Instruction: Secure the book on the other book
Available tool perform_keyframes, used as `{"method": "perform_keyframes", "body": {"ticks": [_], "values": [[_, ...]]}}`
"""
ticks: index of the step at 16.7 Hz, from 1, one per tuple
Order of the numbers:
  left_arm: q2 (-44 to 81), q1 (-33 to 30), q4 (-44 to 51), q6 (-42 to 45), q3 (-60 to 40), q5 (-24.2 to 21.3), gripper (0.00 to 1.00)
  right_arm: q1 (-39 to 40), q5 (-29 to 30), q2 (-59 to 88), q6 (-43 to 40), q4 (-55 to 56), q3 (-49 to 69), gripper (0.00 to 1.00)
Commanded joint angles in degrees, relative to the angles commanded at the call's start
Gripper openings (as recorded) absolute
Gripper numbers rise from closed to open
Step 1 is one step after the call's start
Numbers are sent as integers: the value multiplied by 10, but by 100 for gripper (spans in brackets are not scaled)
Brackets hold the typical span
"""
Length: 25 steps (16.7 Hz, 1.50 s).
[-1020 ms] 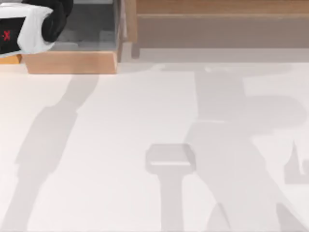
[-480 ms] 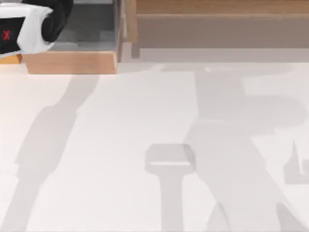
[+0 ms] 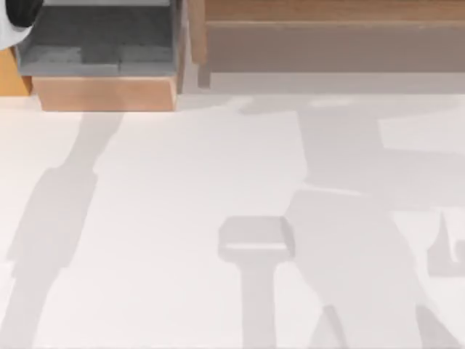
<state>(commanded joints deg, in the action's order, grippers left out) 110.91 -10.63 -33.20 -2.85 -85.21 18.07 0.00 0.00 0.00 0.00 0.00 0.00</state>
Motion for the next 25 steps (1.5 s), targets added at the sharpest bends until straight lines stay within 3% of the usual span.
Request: {"method": "perform_keyframes", "body": {"ticks": [7, 14, 19, 25], "values": [[28, -57, 3, 25, 44, -40, 0, 0, 0, 0, 0, 0, 0, 100], [13, -51, 1, 42, 51, -53, 0, 0, 0, 0, 0, 0, 0, 100], [-86, -5, -8, 179, 100, -164, 0, 0, 0, 0, 0, 0, 0, 100], [-234, 114, -7, 482, 201, -364, 0, 0, 0, 0, 0, 0, 0, 100]]}}
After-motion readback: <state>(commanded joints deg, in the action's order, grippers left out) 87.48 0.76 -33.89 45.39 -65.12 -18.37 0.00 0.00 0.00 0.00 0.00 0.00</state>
